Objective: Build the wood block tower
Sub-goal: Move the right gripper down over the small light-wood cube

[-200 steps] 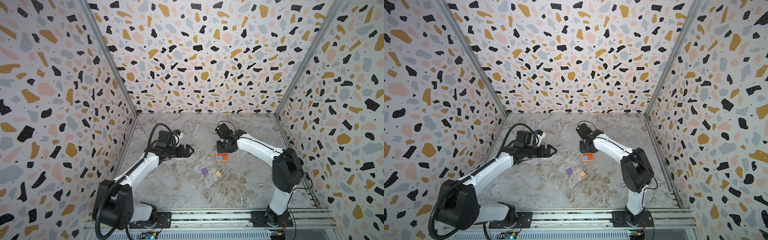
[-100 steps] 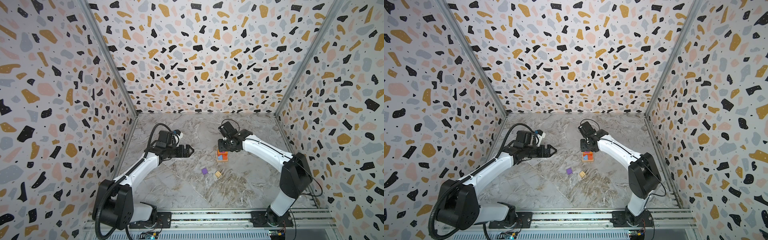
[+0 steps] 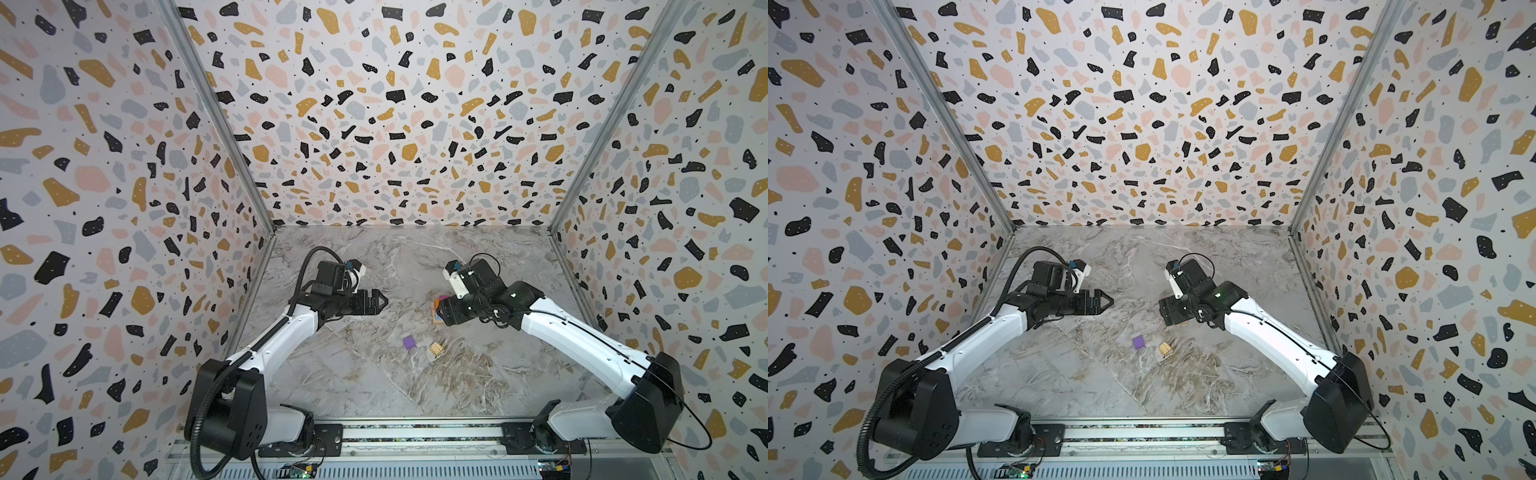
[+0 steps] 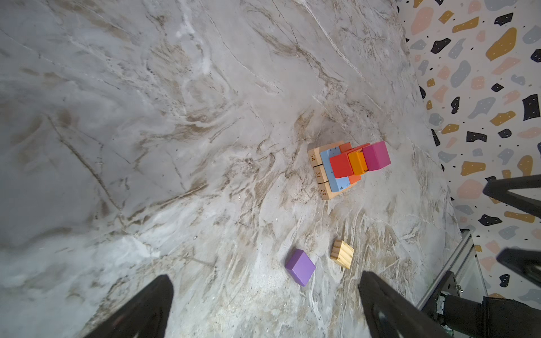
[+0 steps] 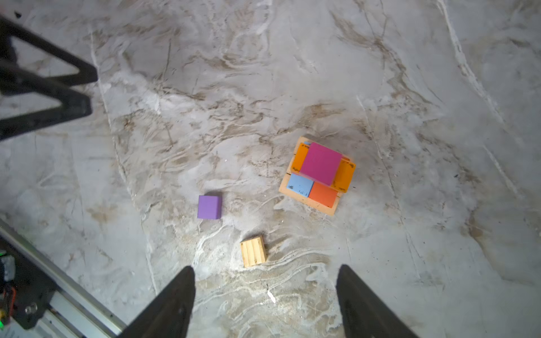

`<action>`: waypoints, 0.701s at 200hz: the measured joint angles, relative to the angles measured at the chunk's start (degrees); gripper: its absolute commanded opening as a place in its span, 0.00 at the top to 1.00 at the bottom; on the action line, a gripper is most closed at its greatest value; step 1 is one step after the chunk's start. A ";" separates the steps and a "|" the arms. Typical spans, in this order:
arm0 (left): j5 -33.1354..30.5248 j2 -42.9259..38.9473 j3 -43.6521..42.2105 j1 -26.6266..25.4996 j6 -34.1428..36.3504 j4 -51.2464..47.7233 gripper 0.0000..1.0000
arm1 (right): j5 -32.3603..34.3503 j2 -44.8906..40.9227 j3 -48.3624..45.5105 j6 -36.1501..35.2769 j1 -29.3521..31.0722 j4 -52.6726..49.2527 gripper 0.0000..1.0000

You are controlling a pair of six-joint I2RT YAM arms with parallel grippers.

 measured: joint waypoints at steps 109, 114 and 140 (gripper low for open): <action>-0.22 0.15 0.00 0.00 0.02 0.00 0.00 | 1.79 2.21 -15.02 -3.39 12.31 5.49 0.37; -0.22 0.15 0.00 0.00 0.02 0.00 0.00 | 2.14 2.58 -15.28 -3.32 12.52 5.81 0.37; -0.22 0.15 0.00 0.00 0.02 0.00 0.00 | 3.91 5.55 -16.09 -2.99 14.01 7.91 0.42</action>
